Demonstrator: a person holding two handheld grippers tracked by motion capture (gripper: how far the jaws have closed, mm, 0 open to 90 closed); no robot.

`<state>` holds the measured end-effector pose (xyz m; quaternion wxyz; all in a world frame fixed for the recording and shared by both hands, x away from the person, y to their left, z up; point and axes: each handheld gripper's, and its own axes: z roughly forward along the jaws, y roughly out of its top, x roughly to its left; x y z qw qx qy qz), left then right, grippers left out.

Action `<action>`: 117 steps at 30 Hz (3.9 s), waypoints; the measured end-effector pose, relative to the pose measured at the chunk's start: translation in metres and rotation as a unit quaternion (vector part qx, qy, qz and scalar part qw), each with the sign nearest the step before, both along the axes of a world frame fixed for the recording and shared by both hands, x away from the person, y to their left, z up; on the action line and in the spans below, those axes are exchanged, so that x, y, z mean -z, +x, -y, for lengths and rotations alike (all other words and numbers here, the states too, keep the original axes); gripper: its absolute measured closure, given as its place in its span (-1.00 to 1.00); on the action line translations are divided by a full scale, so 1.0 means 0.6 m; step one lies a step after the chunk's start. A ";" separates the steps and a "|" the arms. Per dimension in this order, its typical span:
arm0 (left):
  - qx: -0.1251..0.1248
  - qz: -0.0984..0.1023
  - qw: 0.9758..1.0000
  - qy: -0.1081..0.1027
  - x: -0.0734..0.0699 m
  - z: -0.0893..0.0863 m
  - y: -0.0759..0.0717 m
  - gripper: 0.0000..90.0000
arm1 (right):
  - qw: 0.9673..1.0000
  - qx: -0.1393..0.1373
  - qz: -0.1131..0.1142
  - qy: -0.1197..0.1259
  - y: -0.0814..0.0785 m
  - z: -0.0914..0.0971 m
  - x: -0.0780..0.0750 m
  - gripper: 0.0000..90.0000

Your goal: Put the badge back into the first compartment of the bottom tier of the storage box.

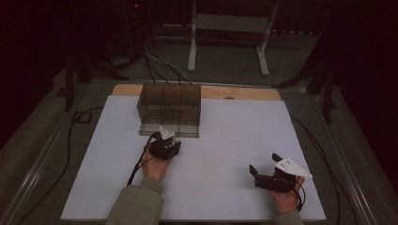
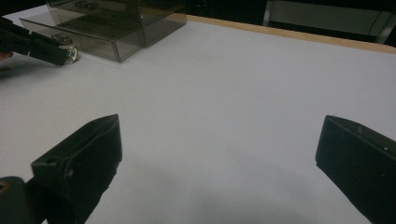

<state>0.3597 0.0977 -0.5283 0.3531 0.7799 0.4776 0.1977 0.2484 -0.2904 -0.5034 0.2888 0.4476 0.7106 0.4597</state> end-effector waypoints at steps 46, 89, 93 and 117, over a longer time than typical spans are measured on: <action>0.066 -0.005 0.998 -0.016 -0.025 0.005 -0.009 0.97 | 1.000 0.001 -0.005 -0.003 0.001 0.000 0.001 -0.98; 0.037 0.023 0.995 -0.084 -0.085 -0.049 -0.002 0.96 | 1.000 0.000 -0.006 -0.003 0.001 0.000 0.002 -0.98; 0.035 0.024 0.996 -0.084 -0.088 -0.052 0.000 0.96 | 1.000 0.000 -0.006 -0.003 0.001 0.000 0.002 -0.98; 0.017 0.030 0.996 -0.083 -0.098 -0.076 0.015 0.96 | 1.000 0.000 -0.006 -0.003 0.001 0.000 0.001 -0.98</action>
